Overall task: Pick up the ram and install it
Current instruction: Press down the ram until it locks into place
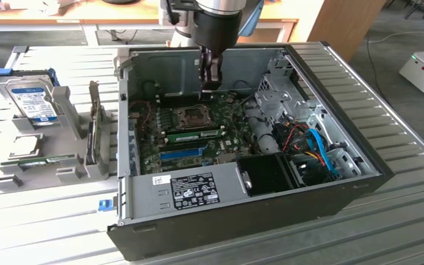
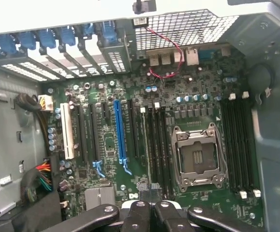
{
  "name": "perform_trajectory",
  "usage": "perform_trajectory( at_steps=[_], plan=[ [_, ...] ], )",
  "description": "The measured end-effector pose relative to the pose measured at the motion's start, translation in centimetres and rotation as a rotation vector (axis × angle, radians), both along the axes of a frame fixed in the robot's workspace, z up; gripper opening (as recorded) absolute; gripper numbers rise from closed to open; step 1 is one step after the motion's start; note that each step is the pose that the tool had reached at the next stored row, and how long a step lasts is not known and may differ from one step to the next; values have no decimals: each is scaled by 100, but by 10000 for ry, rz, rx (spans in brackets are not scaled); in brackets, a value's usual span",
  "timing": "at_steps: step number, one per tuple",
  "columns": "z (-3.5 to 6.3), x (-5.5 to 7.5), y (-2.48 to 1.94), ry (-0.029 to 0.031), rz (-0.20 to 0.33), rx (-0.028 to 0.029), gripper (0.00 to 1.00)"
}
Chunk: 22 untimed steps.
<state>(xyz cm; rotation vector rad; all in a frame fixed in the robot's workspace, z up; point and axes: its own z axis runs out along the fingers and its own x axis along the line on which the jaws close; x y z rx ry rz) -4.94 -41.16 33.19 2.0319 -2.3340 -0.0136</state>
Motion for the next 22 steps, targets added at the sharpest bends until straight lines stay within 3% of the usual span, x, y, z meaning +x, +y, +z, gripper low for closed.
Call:
perform_trajectory(
  at_steps=[22],
  plan=[
    [-1,0,0,0,-2018,-19,11]
  ],
)
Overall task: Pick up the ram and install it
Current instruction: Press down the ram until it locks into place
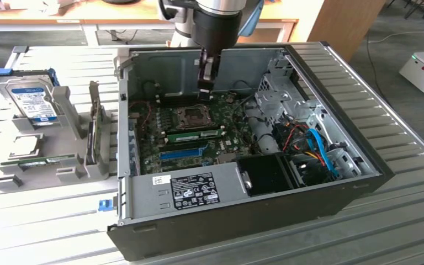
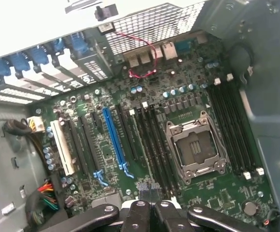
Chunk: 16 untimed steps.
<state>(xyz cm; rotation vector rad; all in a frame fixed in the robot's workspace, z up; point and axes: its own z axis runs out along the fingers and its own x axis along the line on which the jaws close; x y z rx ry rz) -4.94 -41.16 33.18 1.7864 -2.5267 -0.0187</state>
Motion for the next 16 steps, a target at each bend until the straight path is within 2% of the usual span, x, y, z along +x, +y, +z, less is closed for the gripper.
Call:
perform_trajectory(
  at_steps=[16],
  plan=[
    [0,0,0,0,-1770,-2,11]
  ],
)
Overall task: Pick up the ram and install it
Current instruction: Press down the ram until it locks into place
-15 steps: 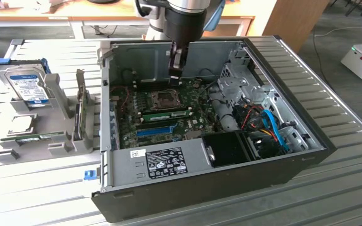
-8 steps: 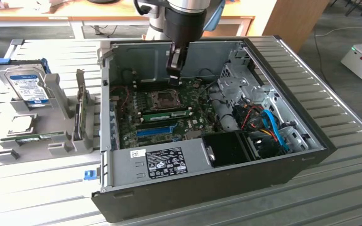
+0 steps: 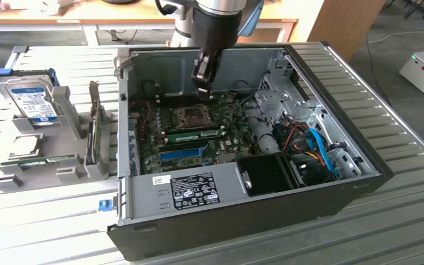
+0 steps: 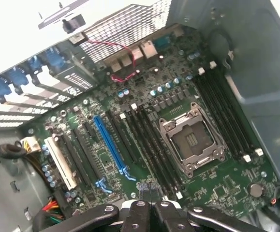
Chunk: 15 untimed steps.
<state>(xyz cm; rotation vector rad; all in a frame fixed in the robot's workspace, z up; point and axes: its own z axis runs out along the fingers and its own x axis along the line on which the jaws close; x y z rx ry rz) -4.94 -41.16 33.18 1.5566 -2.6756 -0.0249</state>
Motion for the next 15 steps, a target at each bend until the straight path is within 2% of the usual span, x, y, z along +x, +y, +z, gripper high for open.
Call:
perform_trajectory(
  at_steps=[15],
  plan=[
    [0,0,0,0,-2081,0,11]
  ],
)
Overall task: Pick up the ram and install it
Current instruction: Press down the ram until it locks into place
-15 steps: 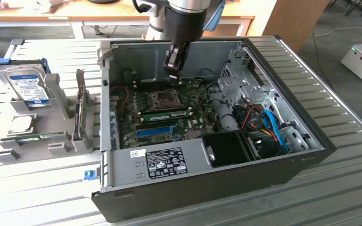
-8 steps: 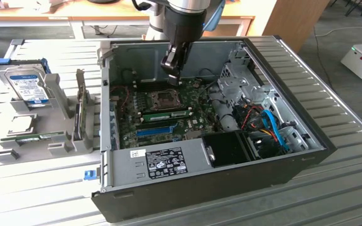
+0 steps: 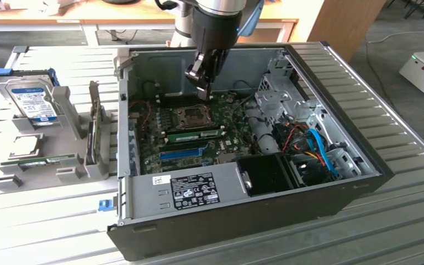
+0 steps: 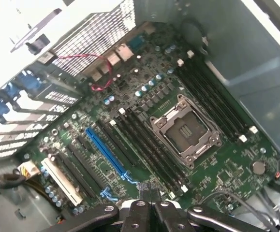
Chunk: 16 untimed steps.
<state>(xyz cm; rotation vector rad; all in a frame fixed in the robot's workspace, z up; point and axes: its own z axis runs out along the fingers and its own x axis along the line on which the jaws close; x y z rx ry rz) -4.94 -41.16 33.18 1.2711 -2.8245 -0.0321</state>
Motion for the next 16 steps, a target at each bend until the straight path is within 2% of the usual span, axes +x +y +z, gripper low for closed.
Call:
perform_trajectory(
  at_steps=[16],
  plan=[
    [0,0,0,0,-2095,0,11]
  ],
)
